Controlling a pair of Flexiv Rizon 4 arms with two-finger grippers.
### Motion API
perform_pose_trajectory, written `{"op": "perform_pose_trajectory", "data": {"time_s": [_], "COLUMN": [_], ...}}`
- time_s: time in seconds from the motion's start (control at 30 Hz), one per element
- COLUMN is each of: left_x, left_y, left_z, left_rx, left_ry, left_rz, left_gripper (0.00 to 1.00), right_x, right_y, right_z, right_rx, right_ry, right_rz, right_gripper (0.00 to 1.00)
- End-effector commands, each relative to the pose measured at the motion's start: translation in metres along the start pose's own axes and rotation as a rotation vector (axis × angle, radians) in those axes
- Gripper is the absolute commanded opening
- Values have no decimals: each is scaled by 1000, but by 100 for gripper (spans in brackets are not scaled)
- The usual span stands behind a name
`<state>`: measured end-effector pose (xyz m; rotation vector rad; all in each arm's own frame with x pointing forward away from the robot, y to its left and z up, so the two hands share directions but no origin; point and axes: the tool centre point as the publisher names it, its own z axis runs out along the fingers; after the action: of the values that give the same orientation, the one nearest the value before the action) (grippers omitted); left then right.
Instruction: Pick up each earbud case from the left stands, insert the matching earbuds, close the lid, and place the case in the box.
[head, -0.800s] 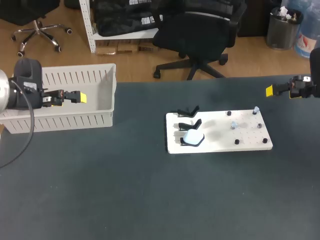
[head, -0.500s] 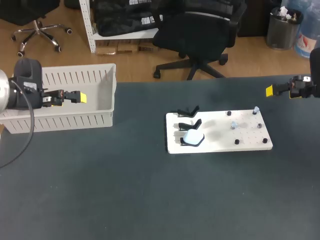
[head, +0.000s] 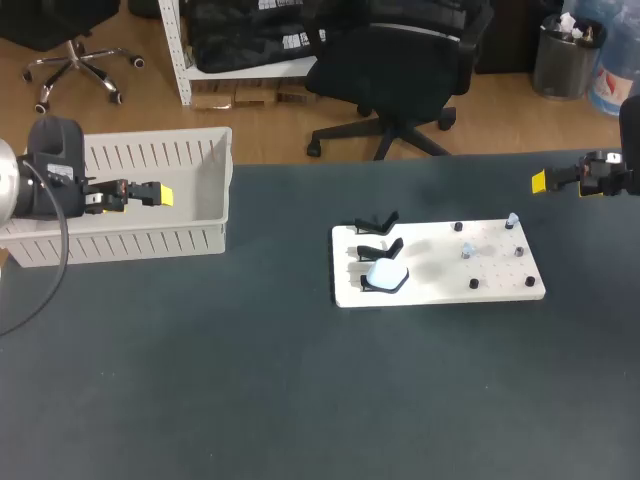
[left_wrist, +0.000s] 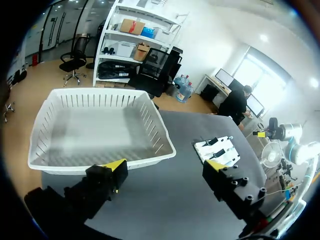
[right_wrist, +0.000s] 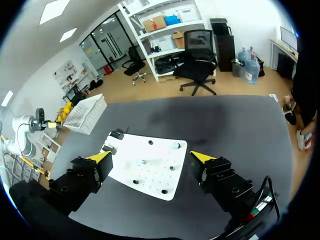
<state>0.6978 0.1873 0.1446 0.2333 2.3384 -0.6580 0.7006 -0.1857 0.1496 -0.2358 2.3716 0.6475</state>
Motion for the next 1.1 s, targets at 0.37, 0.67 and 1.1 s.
{"op": "perform_pose_trajectory", "data": {"time_s": [0.37,0.67,1.1], "left_x": [-12,-9,16], "left_y": [-26,-63,-111], "left_z": [5,1,15], "left_rx": [141,337,568], "left_ry": [15,-60,-111], "left_rz": [219,550,873], "left_gripper": [100,100,100], "right_x": [0,0,0], "right_y": [-1,-1,-1], "right_z": [0,0,0], "right_rx": [-1,-1,-1], "right_ry": [1,1,1], "right_rz": [-1,-1,-1], "right_gripper": [100,100,100]}}
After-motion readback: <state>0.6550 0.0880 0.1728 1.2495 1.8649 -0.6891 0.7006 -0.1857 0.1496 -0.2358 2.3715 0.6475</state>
